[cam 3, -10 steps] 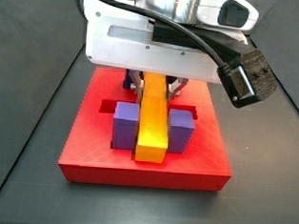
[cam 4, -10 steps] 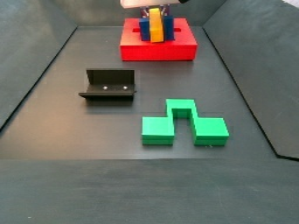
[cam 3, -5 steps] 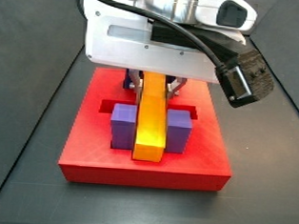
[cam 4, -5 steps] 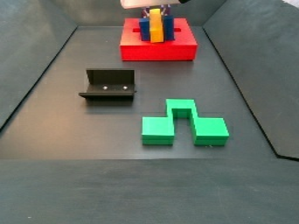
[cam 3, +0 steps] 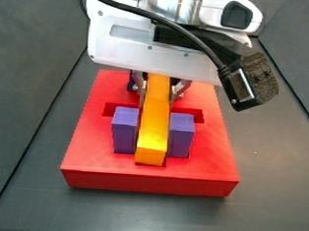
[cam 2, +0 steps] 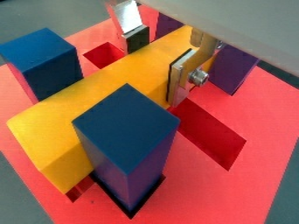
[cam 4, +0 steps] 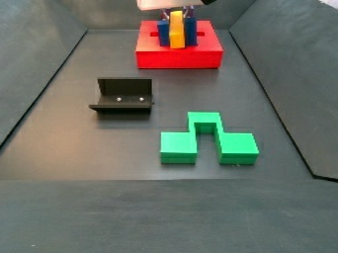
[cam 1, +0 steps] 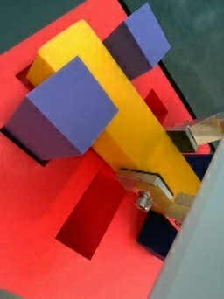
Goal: Pick up the yellow object. Move up. Move to above the board. Insert the yellow object.
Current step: Insert the yellow object.
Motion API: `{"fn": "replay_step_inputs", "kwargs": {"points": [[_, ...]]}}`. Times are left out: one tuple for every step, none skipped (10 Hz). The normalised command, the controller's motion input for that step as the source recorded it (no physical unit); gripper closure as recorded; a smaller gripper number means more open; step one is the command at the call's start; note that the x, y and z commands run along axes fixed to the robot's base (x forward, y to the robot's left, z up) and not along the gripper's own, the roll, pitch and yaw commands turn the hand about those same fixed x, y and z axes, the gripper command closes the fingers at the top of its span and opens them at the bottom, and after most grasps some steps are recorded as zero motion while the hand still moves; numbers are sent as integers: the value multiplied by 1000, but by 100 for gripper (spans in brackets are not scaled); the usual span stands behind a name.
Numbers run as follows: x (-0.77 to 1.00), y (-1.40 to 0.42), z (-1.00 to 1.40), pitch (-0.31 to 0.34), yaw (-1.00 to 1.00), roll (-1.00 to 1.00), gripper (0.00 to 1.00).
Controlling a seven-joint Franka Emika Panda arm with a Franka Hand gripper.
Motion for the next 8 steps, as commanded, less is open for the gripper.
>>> {"fn": "replay_step_inputs", "kwargs": {"points": [[-6,-126,-231,0,0,139,100],[-6,-111,-306,0,0,109,100],[-46,-86,-346,0,0,43,100],[-40,-106,-274,0,0,56,100],[-43,-31,-123,0,0,127,100],[0,0,-140,0,34,66,100],[0,0,-203,0,103,70,100],[0,0,-231,0,86,56,100]]}}
